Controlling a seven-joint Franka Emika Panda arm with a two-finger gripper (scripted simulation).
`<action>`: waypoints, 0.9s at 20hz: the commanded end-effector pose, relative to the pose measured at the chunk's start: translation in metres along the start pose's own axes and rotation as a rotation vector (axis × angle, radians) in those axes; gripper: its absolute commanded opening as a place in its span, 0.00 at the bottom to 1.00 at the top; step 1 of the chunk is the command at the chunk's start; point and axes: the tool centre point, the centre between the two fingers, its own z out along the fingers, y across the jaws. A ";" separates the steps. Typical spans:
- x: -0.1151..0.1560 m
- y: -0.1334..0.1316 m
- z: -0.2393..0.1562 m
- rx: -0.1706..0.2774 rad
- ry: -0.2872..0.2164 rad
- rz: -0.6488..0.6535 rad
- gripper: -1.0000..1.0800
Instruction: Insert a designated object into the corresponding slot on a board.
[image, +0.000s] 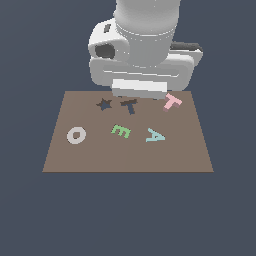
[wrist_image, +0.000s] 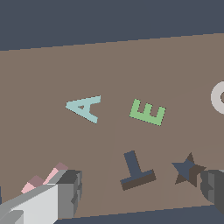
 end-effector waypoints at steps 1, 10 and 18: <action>-0.008 -0.006 0.007 0.000 -0.001 0.042 0.96; -0.039 -0.041 0.039 0.002 -0.003 0.246 0.96; -0.059 -0.077 0.068 0.004 -0.004 0.427 0.96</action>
